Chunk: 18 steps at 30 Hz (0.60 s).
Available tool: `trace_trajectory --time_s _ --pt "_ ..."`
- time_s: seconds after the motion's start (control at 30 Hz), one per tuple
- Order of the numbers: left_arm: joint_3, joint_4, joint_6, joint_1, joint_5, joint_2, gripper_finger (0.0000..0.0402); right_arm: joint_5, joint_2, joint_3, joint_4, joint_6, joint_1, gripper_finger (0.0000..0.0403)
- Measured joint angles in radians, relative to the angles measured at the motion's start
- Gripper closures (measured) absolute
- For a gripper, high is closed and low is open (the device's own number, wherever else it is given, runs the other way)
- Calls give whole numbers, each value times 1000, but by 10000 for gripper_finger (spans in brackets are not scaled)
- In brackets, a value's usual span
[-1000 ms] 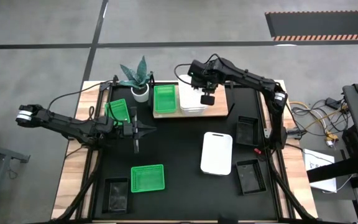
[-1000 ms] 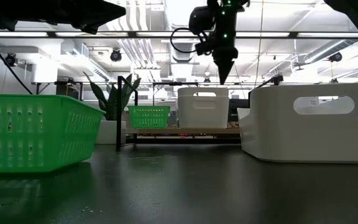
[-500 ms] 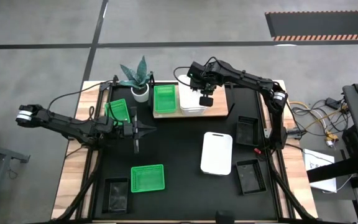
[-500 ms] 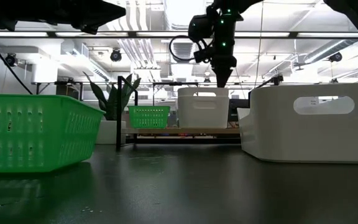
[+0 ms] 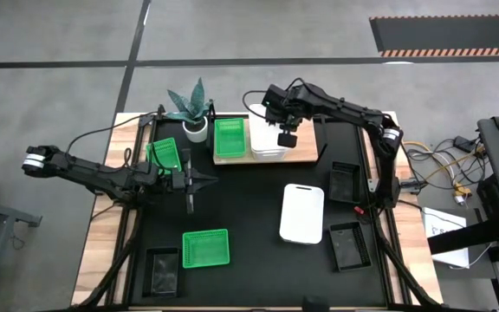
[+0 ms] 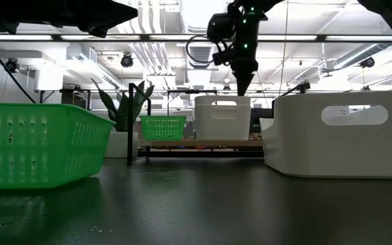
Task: Stack baskets on shelf by color
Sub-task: Stack the left white bin into the white bin on the shelf
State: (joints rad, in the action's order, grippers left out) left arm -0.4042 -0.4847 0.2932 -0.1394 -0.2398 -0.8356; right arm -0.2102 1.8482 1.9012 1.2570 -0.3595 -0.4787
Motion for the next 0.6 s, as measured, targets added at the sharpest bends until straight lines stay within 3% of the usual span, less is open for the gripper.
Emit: trace_trajectory --time_s 0.27,0.6 --pt "0 -1 1 0 0 0 402 24 -88 6 4 75 57 394" --pt "-3 -4 0 0 0 0 402 30 -185 -32 -14 151 268 394"
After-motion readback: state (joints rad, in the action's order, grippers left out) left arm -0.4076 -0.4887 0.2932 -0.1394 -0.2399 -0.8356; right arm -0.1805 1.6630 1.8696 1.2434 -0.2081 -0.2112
